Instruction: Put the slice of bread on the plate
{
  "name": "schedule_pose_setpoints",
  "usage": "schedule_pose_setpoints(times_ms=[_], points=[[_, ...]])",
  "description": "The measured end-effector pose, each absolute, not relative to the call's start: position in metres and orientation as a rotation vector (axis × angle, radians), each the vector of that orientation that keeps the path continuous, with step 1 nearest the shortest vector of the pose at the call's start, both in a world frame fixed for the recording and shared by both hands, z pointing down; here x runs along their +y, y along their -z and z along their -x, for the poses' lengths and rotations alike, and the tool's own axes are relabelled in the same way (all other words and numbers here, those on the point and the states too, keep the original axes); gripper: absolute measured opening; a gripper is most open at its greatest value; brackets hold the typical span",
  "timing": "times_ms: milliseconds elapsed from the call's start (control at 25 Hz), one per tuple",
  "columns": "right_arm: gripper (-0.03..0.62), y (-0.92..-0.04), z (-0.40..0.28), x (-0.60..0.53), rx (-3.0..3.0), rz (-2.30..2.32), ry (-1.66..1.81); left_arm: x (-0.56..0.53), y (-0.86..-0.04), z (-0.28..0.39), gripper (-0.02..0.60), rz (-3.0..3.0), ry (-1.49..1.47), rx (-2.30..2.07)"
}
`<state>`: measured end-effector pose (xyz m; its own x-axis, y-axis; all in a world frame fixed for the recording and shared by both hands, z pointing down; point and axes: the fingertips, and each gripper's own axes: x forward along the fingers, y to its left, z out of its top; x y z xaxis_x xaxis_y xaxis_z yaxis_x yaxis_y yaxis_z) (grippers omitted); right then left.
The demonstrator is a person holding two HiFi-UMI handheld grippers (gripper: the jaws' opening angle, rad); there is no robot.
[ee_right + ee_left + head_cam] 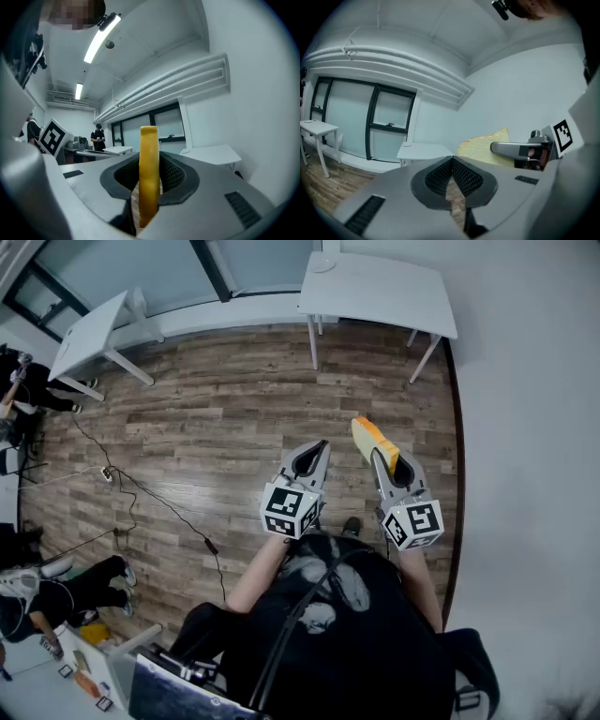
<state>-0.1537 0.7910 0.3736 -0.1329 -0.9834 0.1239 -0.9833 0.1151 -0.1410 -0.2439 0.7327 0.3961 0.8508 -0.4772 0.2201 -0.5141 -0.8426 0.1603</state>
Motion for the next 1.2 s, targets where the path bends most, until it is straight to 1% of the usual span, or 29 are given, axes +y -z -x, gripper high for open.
schedule_pose_setpoints(times_ms=[360,520,920,1200], points=[[0.095,-0.379,0.165,0.786,2.355,2.049,0.309,0.727,-0.402,0.247,0.006,-2.811,-0.262,-0.732],[0.095,-0.386,0.169,0.777,2.304,2.039,0.372,0.723,-0.405,0.253,0.006,-2.809,-0.268,-0.718],[0.095,-0.402,0.192,0.752,2.293,2.066,0.418,0.693,-0.419,0.29,0.006,-2.787,-0.292,-0.718],[0.095,-0.416,0.183,0.709,2.313,2.051,0.472,0.655,-0.43,0.277,0.006,-2.77,-0.291,-0.711]])
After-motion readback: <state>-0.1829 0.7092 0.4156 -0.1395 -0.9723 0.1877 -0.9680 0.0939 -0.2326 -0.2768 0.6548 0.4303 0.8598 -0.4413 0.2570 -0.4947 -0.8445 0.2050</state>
